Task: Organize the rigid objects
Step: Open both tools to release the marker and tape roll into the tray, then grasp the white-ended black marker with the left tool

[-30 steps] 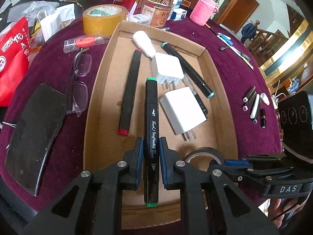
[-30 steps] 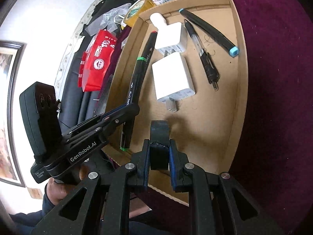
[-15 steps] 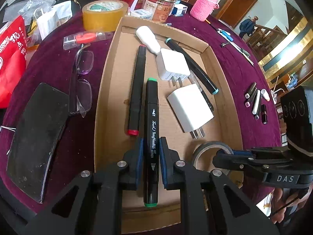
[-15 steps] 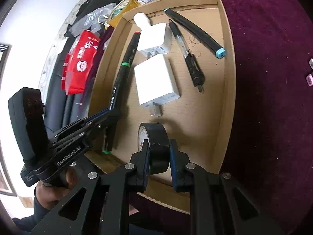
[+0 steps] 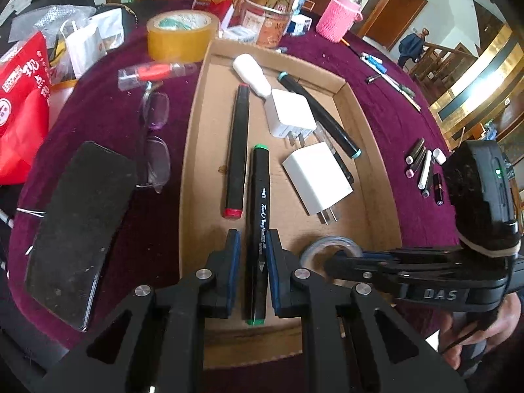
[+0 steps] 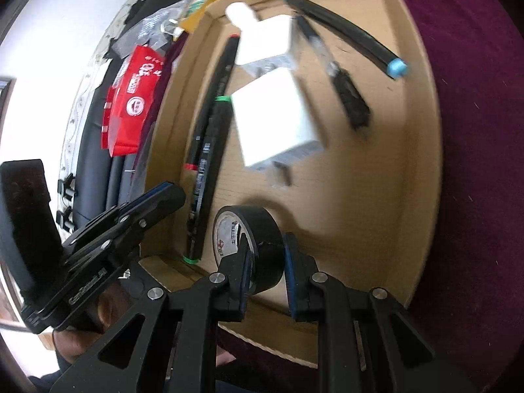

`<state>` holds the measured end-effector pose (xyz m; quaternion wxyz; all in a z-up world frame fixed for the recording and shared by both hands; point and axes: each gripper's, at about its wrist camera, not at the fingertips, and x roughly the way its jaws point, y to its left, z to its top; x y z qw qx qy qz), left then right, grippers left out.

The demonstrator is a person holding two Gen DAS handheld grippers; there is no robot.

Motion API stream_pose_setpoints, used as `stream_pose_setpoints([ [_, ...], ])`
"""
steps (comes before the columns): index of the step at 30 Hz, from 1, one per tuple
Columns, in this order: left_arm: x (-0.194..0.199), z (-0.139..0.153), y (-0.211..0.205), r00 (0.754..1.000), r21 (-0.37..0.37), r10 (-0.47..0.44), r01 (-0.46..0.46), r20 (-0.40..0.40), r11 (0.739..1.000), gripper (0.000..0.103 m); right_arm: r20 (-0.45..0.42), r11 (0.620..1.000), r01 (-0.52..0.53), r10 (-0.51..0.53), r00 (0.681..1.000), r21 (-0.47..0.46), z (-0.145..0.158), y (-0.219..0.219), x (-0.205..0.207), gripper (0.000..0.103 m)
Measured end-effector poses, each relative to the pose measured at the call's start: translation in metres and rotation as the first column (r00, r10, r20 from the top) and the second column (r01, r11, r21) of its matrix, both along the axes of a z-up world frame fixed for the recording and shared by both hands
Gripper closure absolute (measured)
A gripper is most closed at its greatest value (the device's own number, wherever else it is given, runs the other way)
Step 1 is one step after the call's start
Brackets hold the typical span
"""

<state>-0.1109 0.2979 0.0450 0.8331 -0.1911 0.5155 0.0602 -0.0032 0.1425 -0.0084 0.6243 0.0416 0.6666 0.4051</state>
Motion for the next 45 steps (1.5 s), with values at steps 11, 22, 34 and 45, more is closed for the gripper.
stream_pose_setpoints([
  [11,-0.014,0.017,0.011,0.998,0.02,0.054,-0.055,0.033,0.998,0.089,0.176,0.982,-0.185,0.19,0.966,-0.043,0.017,0.035,-0.022,0.068],
  [22,-0.002,0.027,-0.006,0.999,0.037,0.023,-0.025,0.047,0.999,0.089,0.21,0.99,-0.142,0.142,0.967,-0.018,0.033,0.008,-0.019,0.057],
  [34,0.033,0.043,-0.067,0.992,0.051,-0.103,0.1,0.069,0.994,0.089,0.2,0.99,0.11,-0.125,0.972,0.086,0.052,-0.087,0.02,0.057],
  [45,0.087,0.058,-0.162,0.951,0.022,-0.301,0.3,0.077,0.954,0.079,0.147,0.923,0.369,-0.382,0.912,0.11,0.048,-0.215,0.034,0.057],
])
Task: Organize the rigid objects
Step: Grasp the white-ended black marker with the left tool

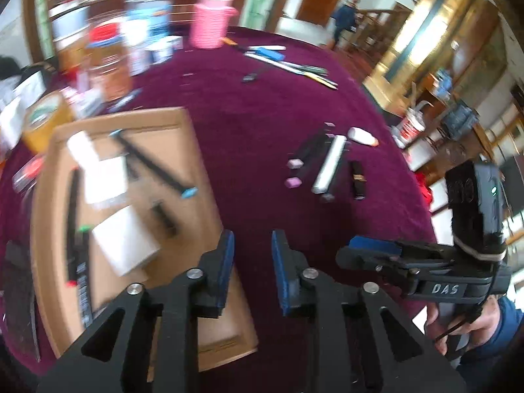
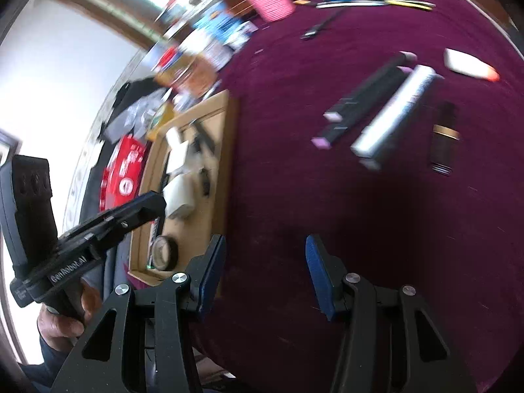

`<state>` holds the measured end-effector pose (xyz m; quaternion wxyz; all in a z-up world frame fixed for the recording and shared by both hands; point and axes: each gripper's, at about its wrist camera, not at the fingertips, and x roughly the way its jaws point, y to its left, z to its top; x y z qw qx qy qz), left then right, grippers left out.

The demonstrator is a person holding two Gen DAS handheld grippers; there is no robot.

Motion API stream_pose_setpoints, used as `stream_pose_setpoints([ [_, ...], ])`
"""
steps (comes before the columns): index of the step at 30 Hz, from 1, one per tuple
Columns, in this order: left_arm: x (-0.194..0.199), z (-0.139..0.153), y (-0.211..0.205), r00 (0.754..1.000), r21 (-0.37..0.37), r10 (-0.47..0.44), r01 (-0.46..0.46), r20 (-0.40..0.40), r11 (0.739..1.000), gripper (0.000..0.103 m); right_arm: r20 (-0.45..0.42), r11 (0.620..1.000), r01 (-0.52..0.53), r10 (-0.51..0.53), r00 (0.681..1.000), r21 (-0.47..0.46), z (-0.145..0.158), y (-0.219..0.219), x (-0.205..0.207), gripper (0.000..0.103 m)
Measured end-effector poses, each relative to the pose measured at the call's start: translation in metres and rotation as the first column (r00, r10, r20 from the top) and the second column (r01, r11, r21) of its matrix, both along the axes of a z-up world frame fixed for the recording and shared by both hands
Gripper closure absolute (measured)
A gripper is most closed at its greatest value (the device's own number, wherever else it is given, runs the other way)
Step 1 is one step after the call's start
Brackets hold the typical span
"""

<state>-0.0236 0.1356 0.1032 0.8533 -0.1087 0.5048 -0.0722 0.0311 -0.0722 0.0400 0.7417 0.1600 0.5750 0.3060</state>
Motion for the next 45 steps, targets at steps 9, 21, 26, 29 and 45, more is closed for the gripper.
stream_pose_setpoints([
  [9,0.086,-0.01,-0.079,0.984,0.042,-0.171,0.173,-0.053,0.984,0.066,-0.014,0.988,0.155,-0.155,0.988,0.014,-0.003,-0.096,-0.005,0.057],
  [21,0.191,-0.078,-0.12,0.969,0.167,-0.181,0.209,-0.17,0.964,0.066,-0.038,0.963,0.269,-0.269,0.962,0.009,-0.012,-0.186,-0.009,0.057],
  [26,0.205,-0.082,-0.122,0.965,0.191,-0.206,0.235,-0.162,0.953,0.065,-0.051,0.951,0.309,-0.308,0.95,0.005,-0.016,-0.21,-0.011,0.057],
  [29,0.215,-0.088,-0.126,0.956,0.234,-0.226,0.267,-0.187,0.935,0.066,-0.056,0.949,0.314,-0.313,0.948,0.004,-0.016,-0.218,-0.013,0.057],
  [45,0.147,-0.088,-0.105,0.981,0.245,-0.126,0.159,-0.148,0.956,0.091,-0.012,0.97,0.238,-0.238,0.971,0.046,-0.003,-0.199,0.018,0.057],
])
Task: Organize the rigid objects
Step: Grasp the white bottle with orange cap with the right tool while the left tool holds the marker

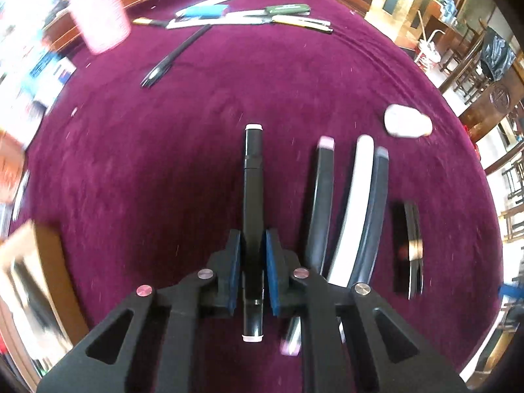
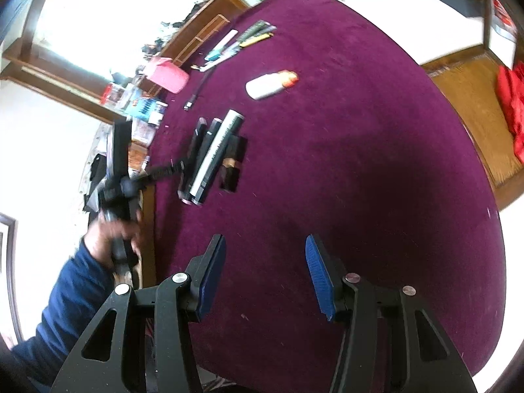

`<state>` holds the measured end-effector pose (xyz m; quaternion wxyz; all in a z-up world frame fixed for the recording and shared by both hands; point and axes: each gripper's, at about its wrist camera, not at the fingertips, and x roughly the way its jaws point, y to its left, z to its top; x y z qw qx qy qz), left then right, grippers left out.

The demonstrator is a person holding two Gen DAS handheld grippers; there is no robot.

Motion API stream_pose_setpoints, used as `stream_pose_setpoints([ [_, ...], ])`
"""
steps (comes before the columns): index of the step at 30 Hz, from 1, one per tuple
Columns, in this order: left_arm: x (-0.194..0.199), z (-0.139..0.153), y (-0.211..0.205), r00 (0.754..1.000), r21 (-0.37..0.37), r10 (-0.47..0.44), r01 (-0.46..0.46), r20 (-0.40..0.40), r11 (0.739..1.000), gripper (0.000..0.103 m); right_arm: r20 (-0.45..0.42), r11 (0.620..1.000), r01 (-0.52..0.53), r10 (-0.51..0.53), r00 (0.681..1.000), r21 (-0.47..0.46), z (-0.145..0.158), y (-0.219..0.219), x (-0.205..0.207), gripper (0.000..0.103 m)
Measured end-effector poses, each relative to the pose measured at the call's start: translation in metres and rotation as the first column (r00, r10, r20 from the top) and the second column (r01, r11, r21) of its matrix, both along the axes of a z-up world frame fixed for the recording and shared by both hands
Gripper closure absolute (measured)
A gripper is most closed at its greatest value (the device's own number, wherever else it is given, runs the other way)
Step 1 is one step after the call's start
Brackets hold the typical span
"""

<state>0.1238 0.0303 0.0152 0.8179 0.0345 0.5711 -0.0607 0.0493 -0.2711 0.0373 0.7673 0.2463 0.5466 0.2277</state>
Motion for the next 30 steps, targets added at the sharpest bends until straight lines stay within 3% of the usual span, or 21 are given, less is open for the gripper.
stream_pose_setpoints([
  [7,-0.075,-0.001,0.005,0.995,-0.024,0.094,-0.095,-0.012,0.995,0.091,0.159,0.981,-0.115,0.141,0.977,-0.159,0.036,0.014,0.074,0.057],
  [10,-0.1,-0.002,0.007,0.99,-0.058,0.137,-0.138,-0.02,0.989,0.091,0.177,0.955,-0.19,0.233,0.956,-0.229,0.036,0.032,0.114,0.057],
  [18,-0.109,-0.004,0.004,0.981,-0.053,0.196,-0.196,-0.016,0.979,0.091,0.113,0.944,-0.278,0.3,0.947,-0.178,-0.008,0.067,0.207,0.058],
  [24,-0.11,-0.004,0.005,0.974,-0.051,0.225,-0.226,-0.017,0.973,0.091,0.049,0.881,-0.424,0.442,0.896,-0.209,-0.03,0.081,0.214,0.058],
  [27,-0.109,-0.005,0.006,0.972,-0.057,0.236,-0.236,-0.017,0.97,0.091,0.069,0.828,-0.476,0.515,0.854,-0.295,-0.028,0.089,0.203,0.058],
  [30,-0.106,-0.004,0.006,0.971,-0.054,0.238,-0.239,-0.024,0.969,0.091,0.061,0.79,-0.48,0.54,0.84,-0.382,-0.03,0.099,0.199,0.064],
])
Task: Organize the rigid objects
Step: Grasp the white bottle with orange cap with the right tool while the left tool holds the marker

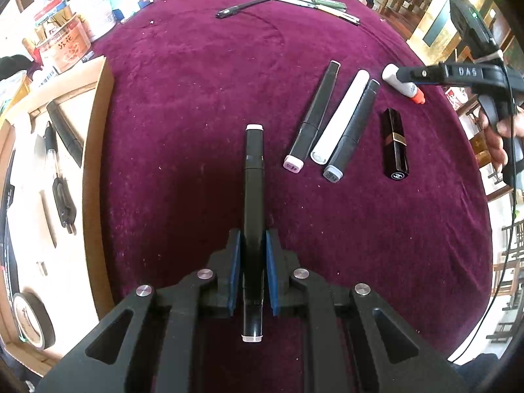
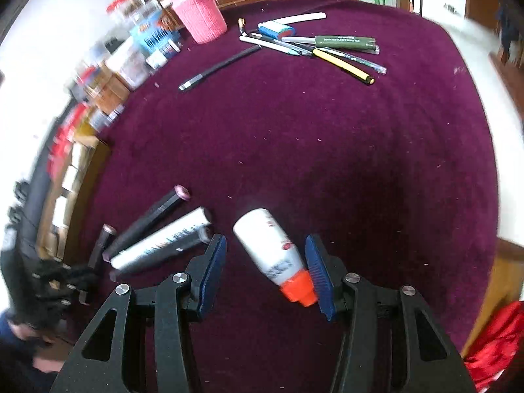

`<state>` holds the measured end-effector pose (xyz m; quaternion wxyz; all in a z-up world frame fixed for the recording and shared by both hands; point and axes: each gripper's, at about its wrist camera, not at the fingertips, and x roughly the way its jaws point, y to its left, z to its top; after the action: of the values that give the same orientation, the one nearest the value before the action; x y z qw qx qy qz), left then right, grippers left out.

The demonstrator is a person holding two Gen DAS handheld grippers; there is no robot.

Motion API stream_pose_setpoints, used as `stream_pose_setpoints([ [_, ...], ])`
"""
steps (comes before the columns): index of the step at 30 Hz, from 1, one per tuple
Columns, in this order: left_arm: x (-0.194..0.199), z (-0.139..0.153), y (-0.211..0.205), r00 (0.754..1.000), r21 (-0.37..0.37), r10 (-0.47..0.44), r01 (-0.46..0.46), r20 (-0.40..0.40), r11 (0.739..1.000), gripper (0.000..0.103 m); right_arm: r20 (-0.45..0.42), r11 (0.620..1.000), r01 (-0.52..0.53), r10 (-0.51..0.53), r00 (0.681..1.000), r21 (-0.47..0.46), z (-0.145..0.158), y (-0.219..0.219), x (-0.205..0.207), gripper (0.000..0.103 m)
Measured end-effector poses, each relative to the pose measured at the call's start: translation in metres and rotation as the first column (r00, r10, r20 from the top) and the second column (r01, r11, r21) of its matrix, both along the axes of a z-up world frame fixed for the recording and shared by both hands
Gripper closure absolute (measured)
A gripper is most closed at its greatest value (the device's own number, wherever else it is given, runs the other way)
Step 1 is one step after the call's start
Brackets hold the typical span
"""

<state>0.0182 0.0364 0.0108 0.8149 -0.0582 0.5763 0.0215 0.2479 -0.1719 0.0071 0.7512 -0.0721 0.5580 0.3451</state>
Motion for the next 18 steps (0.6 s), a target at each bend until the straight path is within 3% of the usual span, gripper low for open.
stream_pose_setpoints([
  [3,0.007,0.0,0.001,1.0,0.004,-0.009,0.01,-0.004,1.0,0.091,0.028,0.999,0.008,-0.007,1.0,-0.042,-0.004,0.003,-0.005,0.079],
  [8,0.017,-0.001,0.006,1.0,-0.013,-0.014,0.014,0.018,1.0,0.091,0.058,0.996,0.082,-0.08,0.995,-0.041,0.0,-0.003,-0.027,0.079],
  [18,-0.009,0.008,-0.001,0.998,-0.108,-0.019,0.026,0.064,0.994,0.091,-0.089,0.949,0.248,-0.235,0.968,0.194,0.018,-0.033,-0.113,0.079],
])
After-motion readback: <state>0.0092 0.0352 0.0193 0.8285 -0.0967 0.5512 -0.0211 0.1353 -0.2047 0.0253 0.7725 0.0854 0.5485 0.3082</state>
